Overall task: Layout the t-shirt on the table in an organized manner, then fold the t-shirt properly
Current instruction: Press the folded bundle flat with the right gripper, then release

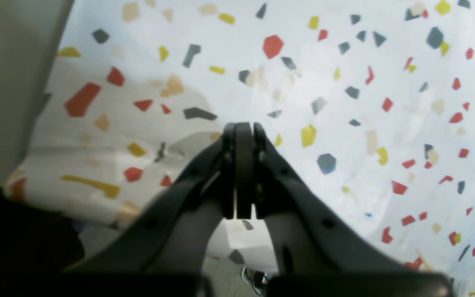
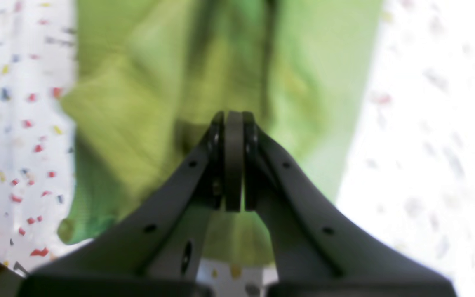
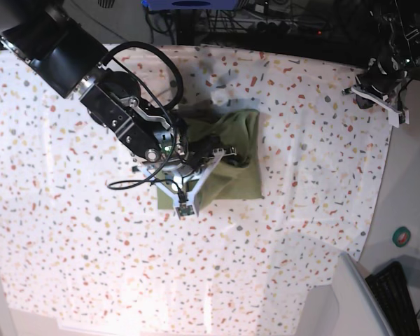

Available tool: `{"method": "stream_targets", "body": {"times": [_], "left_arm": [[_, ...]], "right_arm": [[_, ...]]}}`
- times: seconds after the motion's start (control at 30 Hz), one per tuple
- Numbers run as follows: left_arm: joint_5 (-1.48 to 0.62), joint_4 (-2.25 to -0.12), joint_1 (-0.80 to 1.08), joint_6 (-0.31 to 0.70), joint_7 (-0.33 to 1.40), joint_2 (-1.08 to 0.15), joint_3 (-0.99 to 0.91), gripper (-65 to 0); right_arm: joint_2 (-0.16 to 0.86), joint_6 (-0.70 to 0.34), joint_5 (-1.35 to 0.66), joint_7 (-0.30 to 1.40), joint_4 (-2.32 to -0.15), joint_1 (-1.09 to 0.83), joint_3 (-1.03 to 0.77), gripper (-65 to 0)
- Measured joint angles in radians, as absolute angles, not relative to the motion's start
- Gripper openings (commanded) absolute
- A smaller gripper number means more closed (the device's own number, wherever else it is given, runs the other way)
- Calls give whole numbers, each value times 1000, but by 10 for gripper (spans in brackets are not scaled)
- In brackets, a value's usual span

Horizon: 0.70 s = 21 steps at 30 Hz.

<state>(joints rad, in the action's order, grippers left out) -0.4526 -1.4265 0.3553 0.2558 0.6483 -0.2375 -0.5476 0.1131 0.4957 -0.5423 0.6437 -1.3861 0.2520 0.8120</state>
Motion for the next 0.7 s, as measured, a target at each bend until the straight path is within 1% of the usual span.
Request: {"method": "stream_targets", "body": {"times": [0.17,0.33,0.43,0.53,0.57,0.63,0.7], "left_arm": [[-453,-1427,361,260,648,-236,-550,-650],[-455,-1427,363,260,648,-237,-549,-650],[-456,-1427,359,260,648,-236,-548,-650],[-456,-1427,355,260,648,-237,-548,-650],[-455,-1427,355,259,648,-237,-548,-650],[-456,-1427,353,260,648,-237,-548,-650],[-456,-1427,352,260,647,-239,-550,-650]], "right_arm": [[36,485,-539,605,-1244,294,814,-650],[-61,485,-537,578,-1171,371,815,-650],[-116,472,-541,510,-1081,418,816,-650],[-112,471,-541,416,-1045,426,816,-650],[-103,448,-542,400,-1048,425,815,-650],[-88,400,-537,430,-1107,420,815,-650],[-79,401,-540,503,-1202,417,817,-650]]}}
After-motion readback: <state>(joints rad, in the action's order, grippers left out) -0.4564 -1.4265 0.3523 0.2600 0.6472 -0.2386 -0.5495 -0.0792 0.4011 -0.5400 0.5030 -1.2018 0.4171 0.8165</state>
